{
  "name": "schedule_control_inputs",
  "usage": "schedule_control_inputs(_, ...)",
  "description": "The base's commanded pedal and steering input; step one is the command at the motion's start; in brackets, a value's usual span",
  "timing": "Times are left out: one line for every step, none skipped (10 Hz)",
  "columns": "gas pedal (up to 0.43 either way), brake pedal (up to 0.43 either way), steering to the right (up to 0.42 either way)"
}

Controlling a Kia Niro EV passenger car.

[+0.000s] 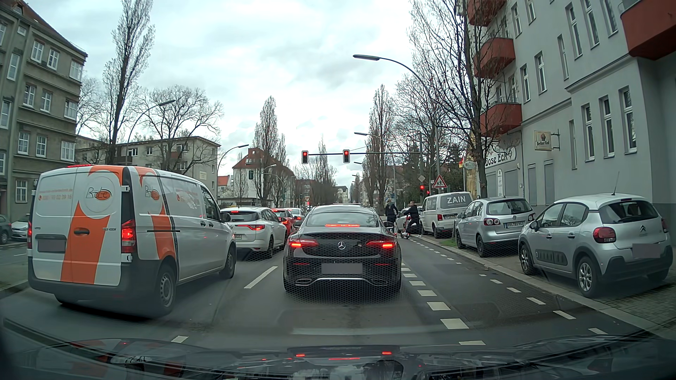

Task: Follow the waypoints while adhering to traffic rules and regulations

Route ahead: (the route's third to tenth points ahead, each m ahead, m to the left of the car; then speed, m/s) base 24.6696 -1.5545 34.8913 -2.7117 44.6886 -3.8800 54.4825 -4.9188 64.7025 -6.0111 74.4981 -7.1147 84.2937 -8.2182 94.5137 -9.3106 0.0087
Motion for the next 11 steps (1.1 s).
schedule_control_inputs(0.000, 0.427, -0.003)
schedule_control_inputs(0.000, 0.433, -0.003)
schedule_control_inputs(0.000, 0.427, -0.003)
schedule_control_inputs(0.000, 0.433, -0.003)
schedule_control_inputs(0.000, 0.433, -0.003)
schedule_control_inputs(0.000, 0.433, -0.003)
schedule_control_inputs(0.000, 0.433, -0.003)
schedule_control_inputs(0.000, 0.433, -0.003)
schedule_control_inputs(0.000, 0.427, -0.003)
schedule_control_inputs(0.000, 0.433, -0.003)
schedule_control_inputs(0.000, 0.433, -0.003)
